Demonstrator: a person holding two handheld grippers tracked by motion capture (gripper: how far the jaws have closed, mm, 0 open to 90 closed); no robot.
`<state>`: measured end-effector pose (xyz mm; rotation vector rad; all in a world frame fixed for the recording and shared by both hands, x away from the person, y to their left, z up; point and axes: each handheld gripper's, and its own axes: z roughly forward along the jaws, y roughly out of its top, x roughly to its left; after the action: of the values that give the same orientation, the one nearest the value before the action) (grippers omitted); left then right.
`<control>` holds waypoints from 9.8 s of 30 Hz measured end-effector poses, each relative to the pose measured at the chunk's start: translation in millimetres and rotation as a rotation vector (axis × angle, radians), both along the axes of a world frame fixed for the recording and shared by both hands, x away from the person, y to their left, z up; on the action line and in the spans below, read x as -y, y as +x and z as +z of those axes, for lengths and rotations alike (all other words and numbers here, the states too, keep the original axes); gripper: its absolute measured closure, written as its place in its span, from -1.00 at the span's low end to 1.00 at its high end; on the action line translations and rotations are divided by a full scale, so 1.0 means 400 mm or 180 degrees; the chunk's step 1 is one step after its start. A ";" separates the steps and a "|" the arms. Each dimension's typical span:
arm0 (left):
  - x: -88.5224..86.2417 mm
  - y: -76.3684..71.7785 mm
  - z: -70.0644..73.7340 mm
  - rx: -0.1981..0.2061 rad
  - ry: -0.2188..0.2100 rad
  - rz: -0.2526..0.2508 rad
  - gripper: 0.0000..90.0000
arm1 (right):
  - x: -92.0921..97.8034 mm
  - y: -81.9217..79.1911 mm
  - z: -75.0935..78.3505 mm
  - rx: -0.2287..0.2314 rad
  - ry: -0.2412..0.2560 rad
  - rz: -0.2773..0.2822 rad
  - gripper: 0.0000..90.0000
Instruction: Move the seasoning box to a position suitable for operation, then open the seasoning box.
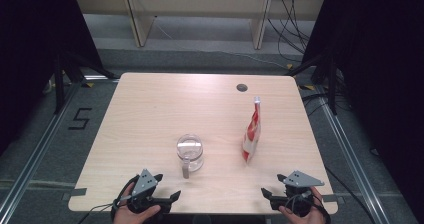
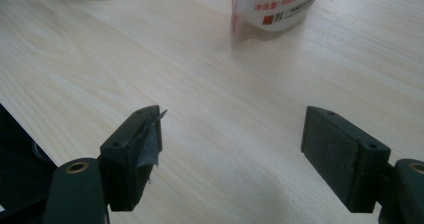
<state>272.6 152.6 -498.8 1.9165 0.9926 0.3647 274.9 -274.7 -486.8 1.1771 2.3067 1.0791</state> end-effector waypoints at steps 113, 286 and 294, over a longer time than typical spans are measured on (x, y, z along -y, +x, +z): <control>0.058 0.113 -0.002 0.0498 0.0193 -0.0635 0.63 | -0.015 0.003 -0.003 -0.0012 -0.0056 0.0204 -0.45; -0.080 0.008 0.041 0.0130 0.0071 -0.0246 -0.52 | -0.463 0.095 0.130 0.0650 0.0540 0.1480 0.92; -0.084 0.014 0.034 0.0112 0.0096 -0.0203 -0.52 | -0.398 0.090 0.137 0.0743 0.0402 0.1329 0.58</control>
<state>278.4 186.2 -485.1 1.9575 0.9053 0.3772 310.9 -115.6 -432.1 0.5745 2.3778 1.4372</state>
